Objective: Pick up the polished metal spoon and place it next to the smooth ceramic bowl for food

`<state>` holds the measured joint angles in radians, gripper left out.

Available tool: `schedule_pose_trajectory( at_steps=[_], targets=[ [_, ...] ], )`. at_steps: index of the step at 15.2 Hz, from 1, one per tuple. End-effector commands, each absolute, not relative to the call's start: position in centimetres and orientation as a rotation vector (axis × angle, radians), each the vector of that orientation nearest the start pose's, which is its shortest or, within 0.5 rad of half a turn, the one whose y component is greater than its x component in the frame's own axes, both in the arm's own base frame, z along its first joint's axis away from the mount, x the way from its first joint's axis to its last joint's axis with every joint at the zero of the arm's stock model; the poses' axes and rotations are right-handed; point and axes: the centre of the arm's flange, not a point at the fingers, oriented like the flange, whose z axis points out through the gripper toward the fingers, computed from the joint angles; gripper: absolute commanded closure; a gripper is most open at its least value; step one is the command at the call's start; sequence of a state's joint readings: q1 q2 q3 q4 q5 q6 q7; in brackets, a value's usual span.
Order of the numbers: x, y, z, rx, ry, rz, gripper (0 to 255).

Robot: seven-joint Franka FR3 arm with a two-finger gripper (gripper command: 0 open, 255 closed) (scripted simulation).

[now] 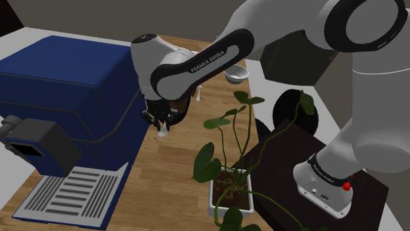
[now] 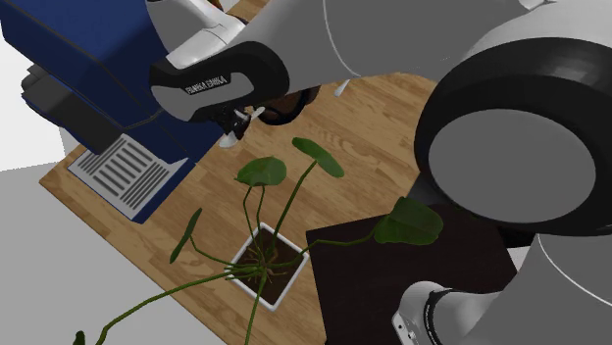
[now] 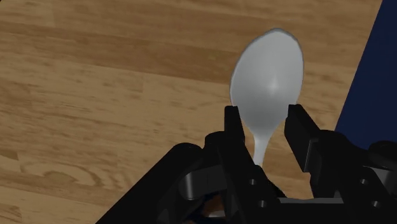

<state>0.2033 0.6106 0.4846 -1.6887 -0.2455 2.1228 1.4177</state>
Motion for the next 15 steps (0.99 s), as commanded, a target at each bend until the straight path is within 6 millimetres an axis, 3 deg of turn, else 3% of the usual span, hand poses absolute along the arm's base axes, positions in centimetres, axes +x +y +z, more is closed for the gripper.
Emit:
schedule_pose_trajectory(
  at_steps=[1,15],
  targets=[
    [54.5,35.7,26.7,-3.018,1.029,0.174,255],
    [58.0,17.5,26.7,-3.018,1.029,0.174,255]
  ],
)
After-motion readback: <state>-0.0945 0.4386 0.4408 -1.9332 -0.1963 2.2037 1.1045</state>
